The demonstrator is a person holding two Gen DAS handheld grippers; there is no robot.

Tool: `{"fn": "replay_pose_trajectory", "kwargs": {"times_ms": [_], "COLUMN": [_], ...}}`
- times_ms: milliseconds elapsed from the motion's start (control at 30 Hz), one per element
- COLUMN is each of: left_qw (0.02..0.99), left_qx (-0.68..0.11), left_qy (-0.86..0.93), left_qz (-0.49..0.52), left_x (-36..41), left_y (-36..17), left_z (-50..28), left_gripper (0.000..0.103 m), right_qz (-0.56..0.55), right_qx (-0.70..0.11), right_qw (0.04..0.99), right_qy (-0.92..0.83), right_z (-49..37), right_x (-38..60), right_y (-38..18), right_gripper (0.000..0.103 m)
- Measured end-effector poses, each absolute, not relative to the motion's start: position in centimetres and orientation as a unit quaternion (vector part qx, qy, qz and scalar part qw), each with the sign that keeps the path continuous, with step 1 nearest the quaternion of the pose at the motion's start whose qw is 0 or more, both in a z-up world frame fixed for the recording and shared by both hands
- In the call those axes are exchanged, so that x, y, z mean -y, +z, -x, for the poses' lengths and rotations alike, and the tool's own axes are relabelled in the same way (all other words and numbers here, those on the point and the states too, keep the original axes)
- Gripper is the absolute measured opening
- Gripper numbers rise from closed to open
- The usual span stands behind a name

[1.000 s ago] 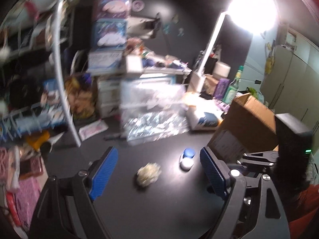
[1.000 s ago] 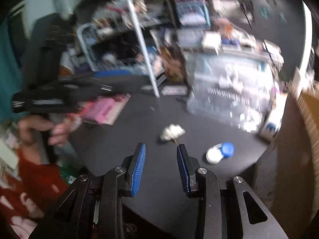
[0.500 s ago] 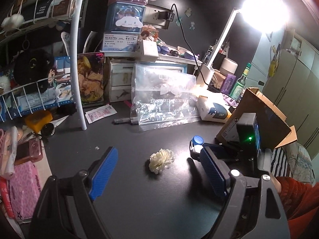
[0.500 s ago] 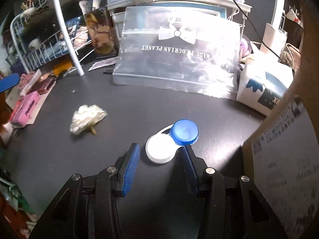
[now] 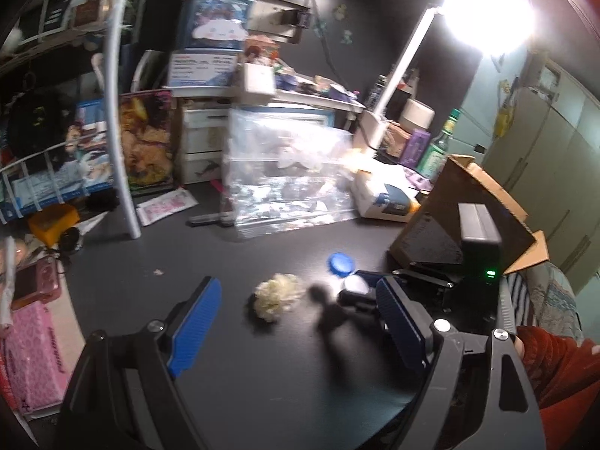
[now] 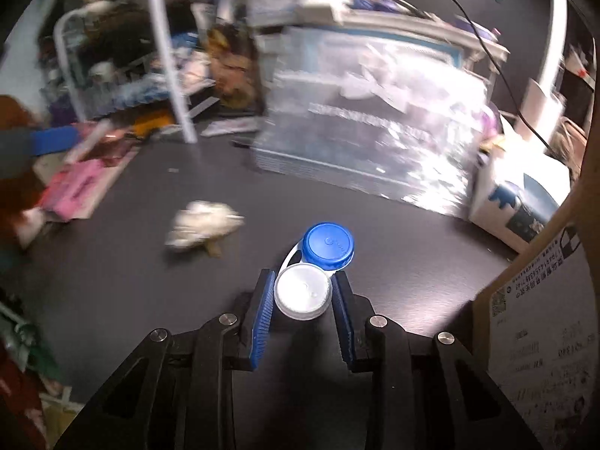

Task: Organize objects
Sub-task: 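Grasp the contact-lens case with the right gripper, then carry the lens case into the box and release it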

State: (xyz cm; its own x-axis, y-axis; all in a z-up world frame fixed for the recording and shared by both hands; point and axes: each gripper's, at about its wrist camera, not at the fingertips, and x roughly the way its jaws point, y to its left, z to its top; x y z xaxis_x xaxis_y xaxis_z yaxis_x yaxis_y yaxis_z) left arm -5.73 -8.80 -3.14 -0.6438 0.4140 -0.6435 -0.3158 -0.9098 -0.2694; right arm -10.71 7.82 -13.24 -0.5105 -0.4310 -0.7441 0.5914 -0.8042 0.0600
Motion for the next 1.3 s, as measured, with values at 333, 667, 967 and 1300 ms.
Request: {"fn": "replay_pose_trajectory", "kwargs": {"times_ms": [333, 667, 967, 1300], "left_qw": [0.29, 0.319, 0.365, 0.403], "left_qx": [0.089, 0.066, 0.027, -0.002], "left_qy": [0.882, 0.888, 0.872, 0.842], "left_qz": [0.361, 0.326, 0.324, 0.359], "left_x": [5.4, 1.3, -6.9, -15.5], "left_y": [0.0, 4.8, 6.8, 6.0], "left_z": [5.1, 5.5, 8.3, 12.5], "left_gripper": [0.051, 0.027, 0.026, 0.025], "right_qz": [-0.316, -0.258, -0.248, -0.268], "right_qx": [-0.099, -0.123, -0.111, -0.074], "right_qw": [0.45, 0.443, 0.392, 0.345], "right_qy": [-0.829, -0.85, -0.879, -0.897], "right_z": [4.0, 1.7, 3.3, 6.0], "right_x": [-6.9, -10.3, -17.5, -25.5], "right_y": [-4.6, 1.2, 3.5, 3.0], "right_gripper": [0.026, 0.026, 0.026, 0.026]}}
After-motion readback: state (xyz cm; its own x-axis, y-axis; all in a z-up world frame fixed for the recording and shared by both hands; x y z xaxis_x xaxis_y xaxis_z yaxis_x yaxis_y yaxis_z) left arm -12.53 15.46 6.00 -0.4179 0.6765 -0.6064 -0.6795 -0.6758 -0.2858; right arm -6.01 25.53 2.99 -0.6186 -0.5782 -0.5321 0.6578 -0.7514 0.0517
